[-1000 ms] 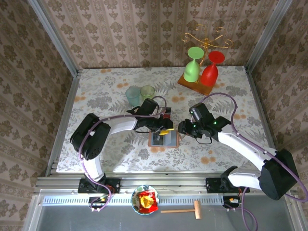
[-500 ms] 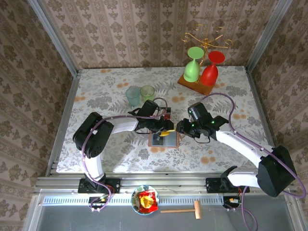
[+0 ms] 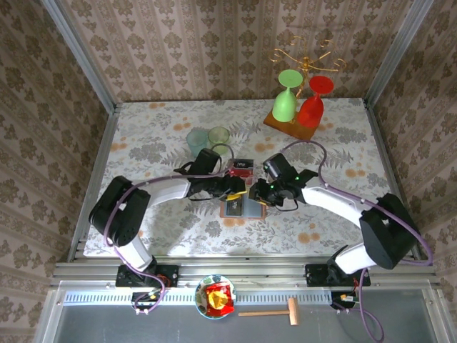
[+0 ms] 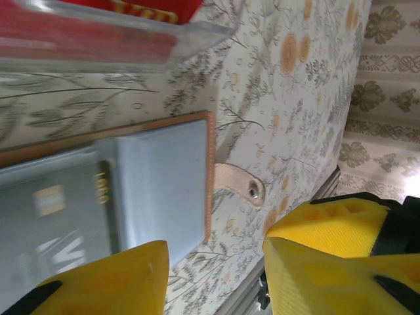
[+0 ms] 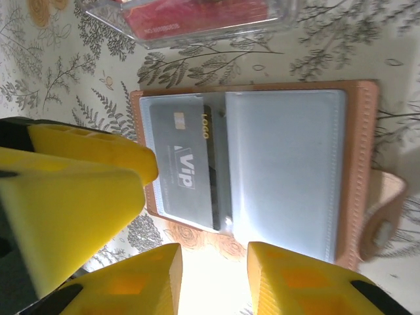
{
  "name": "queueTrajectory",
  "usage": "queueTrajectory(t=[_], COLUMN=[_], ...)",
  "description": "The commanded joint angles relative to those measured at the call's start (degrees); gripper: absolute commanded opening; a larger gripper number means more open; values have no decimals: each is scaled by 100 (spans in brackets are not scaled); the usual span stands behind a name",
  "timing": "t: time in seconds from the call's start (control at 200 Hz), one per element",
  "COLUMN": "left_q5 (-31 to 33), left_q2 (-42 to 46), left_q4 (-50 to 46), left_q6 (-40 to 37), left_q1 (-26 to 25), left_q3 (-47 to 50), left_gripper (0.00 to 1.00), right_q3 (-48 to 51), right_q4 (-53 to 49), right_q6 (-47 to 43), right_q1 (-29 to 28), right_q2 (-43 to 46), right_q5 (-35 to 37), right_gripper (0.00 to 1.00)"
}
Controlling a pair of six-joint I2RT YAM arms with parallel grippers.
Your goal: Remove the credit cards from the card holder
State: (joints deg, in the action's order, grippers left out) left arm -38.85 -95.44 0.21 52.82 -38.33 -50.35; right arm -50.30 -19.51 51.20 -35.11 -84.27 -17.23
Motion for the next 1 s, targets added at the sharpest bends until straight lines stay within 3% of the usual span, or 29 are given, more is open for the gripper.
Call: queueTrajectory(t=[0.0,0.245,0.995], left_q5=[246,657,578], left_q2=[242,547,604], left_q4=[-349,-760,-425], left_q6=[-299,-588,-369], left_q1=[100,232,273], left_q3=[271,650,1211], left_gripper=[43,44,44], right_q3=[-251,-433,-648], right_q4=[210,428,836], right_q6=[116,207,320], right_q1=[-109,-280,-434], right_q2=[-274,-793,-1689], right_q5=[-150,-256,-548], right_gripper=[32,31,31])
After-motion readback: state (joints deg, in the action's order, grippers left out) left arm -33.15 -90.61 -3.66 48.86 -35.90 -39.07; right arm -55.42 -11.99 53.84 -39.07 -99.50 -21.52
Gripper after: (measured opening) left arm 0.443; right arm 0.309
